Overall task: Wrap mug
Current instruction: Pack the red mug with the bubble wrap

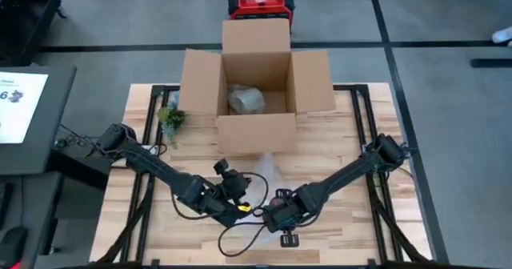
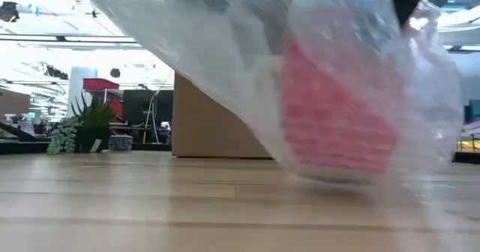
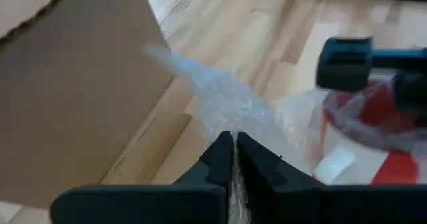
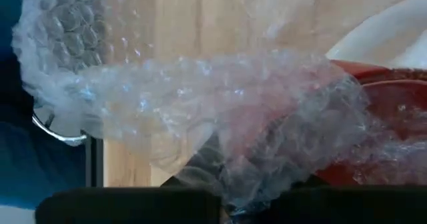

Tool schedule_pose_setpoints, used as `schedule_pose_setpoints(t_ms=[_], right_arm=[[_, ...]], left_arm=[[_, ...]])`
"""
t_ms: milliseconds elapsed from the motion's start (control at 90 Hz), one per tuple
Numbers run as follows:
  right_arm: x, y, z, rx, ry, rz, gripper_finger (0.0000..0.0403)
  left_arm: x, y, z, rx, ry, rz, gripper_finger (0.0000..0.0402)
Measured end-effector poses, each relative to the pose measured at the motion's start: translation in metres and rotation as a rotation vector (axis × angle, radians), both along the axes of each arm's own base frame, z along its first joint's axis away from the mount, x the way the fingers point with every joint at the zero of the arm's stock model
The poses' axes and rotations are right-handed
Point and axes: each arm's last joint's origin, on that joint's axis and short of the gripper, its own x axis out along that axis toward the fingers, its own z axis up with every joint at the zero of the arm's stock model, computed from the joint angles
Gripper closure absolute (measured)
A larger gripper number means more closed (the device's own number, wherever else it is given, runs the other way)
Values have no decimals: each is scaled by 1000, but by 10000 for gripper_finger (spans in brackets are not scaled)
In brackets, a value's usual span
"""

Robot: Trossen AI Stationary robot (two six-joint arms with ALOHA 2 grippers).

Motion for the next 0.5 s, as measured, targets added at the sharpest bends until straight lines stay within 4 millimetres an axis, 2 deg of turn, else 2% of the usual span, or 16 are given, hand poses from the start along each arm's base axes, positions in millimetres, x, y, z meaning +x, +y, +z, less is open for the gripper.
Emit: schedule_pose_setpoints(t_ms=[500], right_arm=[[4, 2, 2, 20, -40, 1, 233]], left_arm=[[-8, -15, -5, 4, -22, -36, 402]])
